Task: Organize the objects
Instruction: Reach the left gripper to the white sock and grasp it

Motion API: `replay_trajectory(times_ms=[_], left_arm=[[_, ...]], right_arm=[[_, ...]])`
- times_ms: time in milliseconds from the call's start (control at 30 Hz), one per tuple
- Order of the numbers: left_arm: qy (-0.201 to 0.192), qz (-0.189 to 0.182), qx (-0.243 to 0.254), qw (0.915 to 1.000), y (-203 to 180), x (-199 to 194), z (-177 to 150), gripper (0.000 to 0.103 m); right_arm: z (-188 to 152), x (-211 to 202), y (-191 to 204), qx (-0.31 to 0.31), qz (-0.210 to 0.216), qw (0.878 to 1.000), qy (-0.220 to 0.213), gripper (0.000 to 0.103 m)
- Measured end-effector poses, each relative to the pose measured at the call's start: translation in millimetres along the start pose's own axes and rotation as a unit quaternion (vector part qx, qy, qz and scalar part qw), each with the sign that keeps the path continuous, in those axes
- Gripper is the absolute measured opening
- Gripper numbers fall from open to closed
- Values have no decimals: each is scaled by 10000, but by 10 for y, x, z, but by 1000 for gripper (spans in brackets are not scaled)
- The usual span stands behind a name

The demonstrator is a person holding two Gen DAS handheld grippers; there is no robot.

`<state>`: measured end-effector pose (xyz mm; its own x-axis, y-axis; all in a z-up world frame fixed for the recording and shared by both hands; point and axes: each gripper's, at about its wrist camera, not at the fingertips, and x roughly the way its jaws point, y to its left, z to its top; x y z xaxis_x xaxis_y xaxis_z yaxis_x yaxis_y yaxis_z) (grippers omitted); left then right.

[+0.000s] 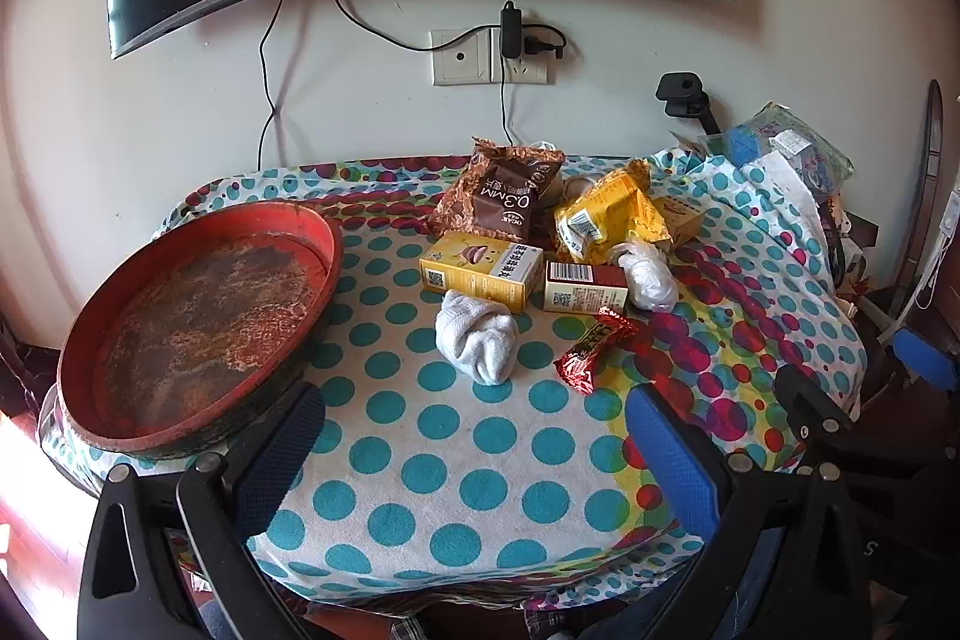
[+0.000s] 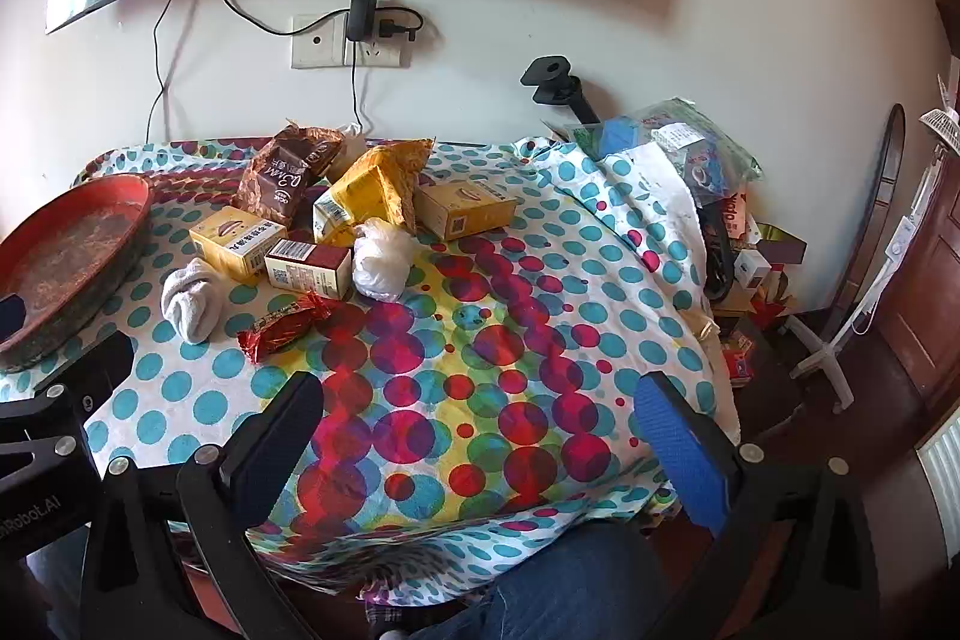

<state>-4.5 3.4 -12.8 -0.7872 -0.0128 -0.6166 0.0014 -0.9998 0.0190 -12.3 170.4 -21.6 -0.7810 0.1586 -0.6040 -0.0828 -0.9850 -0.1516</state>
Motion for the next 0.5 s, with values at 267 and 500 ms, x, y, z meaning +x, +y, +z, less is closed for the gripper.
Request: replay_trajectory(times_ms=[267, 500], left_arm=[[60, 2, -6, 10000, 9, 35, -18, 103], [56, 25, 6, 10000, 12, 40, -26, 103]], right_arm=[[-14, 27, -14, 31, 18, 10000, -26, 103], [-36, 53, -26, 50, 7, 10000, 24, 103]])
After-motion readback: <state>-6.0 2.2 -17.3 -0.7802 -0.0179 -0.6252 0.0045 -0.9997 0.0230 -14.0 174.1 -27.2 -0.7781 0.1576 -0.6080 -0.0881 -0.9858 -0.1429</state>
